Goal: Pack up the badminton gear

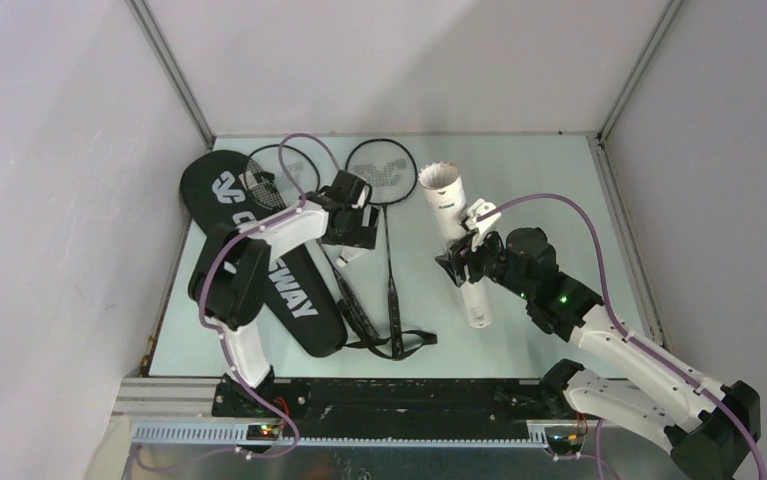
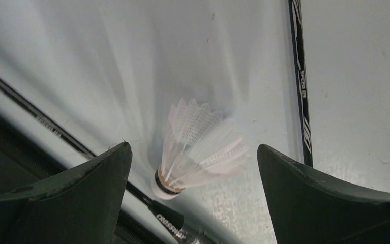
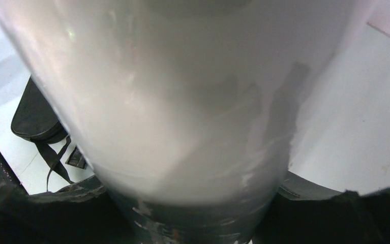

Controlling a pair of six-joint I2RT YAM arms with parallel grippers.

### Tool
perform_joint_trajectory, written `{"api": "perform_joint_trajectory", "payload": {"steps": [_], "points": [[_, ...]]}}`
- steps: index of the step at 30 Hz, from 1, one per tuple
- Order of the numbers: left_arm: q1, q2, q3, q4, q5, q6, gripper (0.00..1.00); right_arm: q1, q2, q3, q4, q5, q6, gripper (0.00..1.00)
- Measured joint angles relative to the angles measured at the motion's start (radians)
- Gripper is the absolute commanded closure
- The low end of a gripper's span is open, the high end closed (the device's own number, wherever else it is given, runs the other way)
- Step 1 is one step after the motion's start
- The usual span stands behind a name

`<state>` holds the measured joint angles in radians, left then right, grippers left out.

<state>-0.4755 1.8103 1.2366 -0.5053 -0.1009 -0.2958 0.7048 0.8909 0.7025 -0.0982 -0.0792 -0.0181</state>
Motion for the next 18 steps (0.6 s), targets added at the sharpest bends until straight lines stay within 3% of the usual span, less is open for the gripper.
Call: {"api": "perform_joint_trajectory", "payload": {"steps": [6, 9, 14, 18], "points": [[0.001, 0.076, 0.042, 0.011, 0.019, 0.016, 0.23, 0.001, 0.000, 0.000, -0.006, 0.011, 0.000, 0.63], [0.002, 0.089, 0.042, 0.010, 0.029, 0.019, 0.41, 0.001, 0.000, 0.000, -0.006, 0.016, 0.000, 0.63], [0.003, 0.089, 0.042, 0.016, 0.038, 0.035, 0.52, 0.001, 0.000, 0.000, -0.006, 0.017, 0.000, 0.63], [0.003, 0.074, 0.042, 0.016, 0.053, 0.036, 0.55, 0.001, 0.000, 0.000, -0.006, 0.019, 0.000, 0.63]]}}
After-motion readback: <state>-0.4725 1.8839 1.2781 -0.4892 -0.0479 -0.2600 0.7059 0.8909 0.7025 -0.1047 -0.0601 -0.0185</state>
